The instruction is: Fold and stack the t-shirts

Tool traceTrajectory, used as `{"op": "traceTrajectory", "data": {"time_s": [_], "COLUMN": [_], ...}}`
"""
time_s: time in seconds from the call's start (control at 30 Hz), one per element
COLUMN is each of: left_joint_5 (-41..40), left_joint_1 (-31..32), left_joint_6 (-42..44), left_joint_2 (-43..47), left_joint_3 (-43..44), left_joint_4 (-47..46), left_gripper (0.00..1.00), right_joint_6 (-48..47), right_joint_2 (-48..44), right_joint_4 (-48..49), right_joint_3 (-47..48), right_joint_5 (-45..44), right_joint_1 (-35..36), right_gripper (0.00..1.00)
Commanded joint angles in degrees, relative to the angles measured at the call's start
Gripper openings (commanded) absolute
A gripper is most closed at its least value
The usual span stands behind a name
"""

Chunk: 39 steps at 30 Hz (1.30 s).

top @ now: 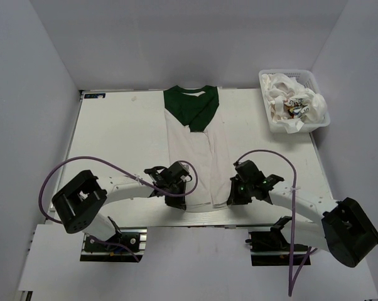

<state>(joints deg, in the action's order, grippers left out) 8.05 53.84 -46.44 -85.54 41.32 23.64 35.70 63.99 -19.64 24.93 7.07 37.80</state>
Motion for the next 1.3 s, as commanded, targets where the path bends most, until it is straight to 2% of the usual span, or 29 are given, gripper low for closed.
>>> {"op": "traceTrajectory", "data": {"time_s": [0.0, 0.17, 0.27, 0.33, 0.53, 0.8, 1.07, 1.27], "left_joint_5": [-2.33, -6.20, -11.38, -14.90, -17.72, -17.72, -13.60, -10.09], "left_joint_1": [-0.32, -0.32, -1.46, -3.56, -9.97, -17.27, -23.78, -25.98], "left_joint_6": [2.13, 2.75, 2.75, 1.62, 1.08, 6.09, 8.72, 10.83], "left_joint_2": [0.02, 0.02, -1.12, -2.96, -7.62, -15.17, -23.44, -28.80], "left_joint_3": [3.32, 9.29, 14.46, 17.20, 27.30, 39.35, 47.71, 52.80], "left_joint_4": [2.20, 4.92, 8.87, 13.09, 17.40, 17.58, 18.81, 18.20], "left_gripper": [0.00, 0.00, 0.00, 0.00, 0.00, 0.00, 0.00, 0.00], "right_joint_6": [-3.35, -6.43, -8.01, -7.84, -8.19, -12.06, -14.69, -15.57], "right_joint_2": [2.98, 5.53, 6.50, 7.55, 13.44, 25.74, 37.86, 45.07], "right_joint_4": [-0.22, 1.00, 1.18, 1.27, 2.94, 1.45, 0.57, 0.65], "right_joint_3": [3.72, 10.48, 14.69, 17.16, 26.21, 41.95, 56.25, 62.50], "right_joint_5": [-6.80, -9.96, -12.95, -14.97, -19.99, -25.79, -23.68, -24.30], "right_joint_1": [0.52, 0.96, 0.70, 0.61, 0.26, -1.23, -4.05, -5.98], "right_gripper": [0.00, 0.00, 0.00, 0.00, 0.00, 0.00, 0.00, 0.00]}}
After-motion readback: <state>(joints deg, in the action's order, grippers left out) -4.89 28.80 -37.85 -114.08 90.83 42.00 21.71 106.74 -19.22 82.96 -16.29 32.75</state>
